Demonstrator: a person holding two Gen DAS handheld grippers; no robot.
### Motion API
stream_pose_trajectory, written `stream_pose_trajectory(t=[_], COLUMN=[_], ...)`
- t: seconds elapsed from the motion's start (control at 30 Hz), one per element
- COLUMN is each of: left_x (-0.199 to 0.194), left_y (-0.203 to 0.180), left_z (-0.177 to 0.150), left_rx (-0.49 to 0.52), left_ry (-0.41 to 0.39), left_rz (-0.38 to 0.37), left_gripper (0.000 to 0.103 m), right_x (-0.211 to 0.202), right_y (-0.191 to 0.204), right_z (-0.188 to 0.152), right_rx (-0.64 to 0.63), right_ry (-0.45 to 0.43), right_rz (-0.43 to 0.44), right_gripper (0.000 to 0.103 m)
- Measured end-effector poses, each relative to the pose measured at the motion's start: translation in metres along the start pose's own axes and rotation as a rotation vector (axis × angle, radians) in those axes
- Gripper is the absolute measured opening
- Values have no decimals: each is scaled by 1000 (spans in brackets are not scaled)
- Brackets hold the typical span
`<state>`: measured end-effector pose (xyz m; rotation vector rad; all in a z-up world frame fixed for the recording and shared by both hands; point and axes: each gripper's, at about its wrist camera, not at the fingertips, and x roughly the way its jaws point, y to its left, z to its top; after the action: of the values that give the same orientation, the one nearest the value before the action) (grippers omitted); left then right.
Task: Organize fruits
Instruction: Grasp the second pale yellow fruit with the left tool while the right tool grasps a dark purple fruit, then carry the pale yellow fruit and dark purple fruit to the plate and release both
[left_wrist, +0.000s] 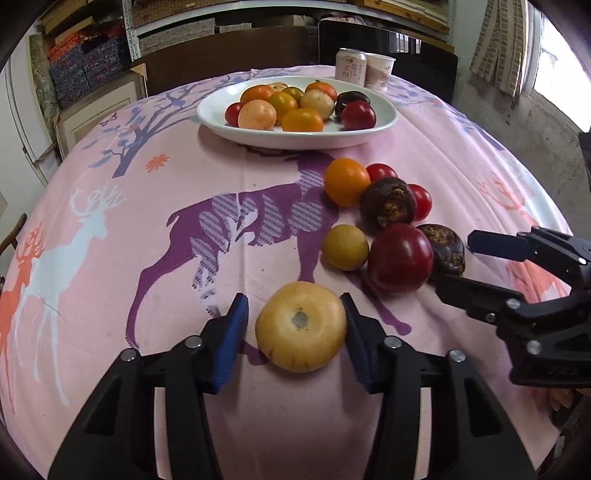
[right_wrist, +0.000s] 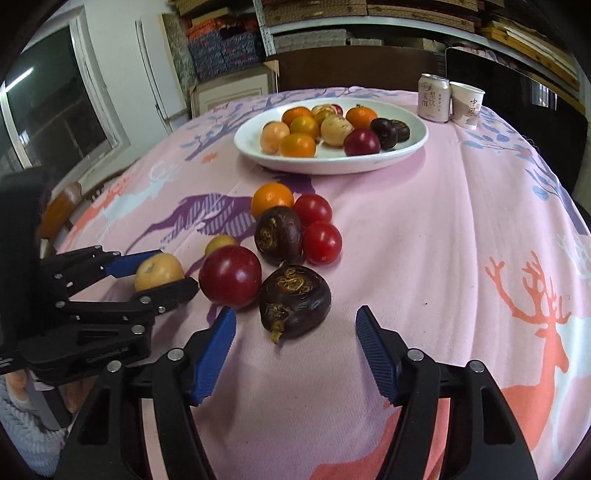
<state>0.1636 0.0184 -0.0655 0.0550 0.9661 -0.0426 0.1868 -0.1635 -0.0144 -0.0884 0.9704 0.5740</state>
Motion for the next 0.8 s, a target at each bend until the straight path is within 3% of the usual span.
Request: stream_pose_trajectory(t=[0.17, 0.27, 0.37, 0.43, 0.8], left_x=[0, 0, -1, -4, -23], left_y=[-1, -2, 0, 2, 18], left_z=[0, -1, 0, 0, 7], left_rx=[-4, -6, -13, -23, -95], left_ry=[2, 1, -3, -13, -89], left_rz=[-6, -7, -12, -33, -60], left_gripper=[50, 50, 49, 42, 42], right_x=[10, 11, 9, 2, -27], right_y=[3, 7, 8, 4, -38], right_z=[6, 7, 7, 6, -1], right_rx=[-25, -52, -57, -37, 129], right_ry=[12, 5, -5, -37, -128], right_rz=[-39, -51, -40, -35, 24], right_gripper=[62, 44, 44, 44, 43])
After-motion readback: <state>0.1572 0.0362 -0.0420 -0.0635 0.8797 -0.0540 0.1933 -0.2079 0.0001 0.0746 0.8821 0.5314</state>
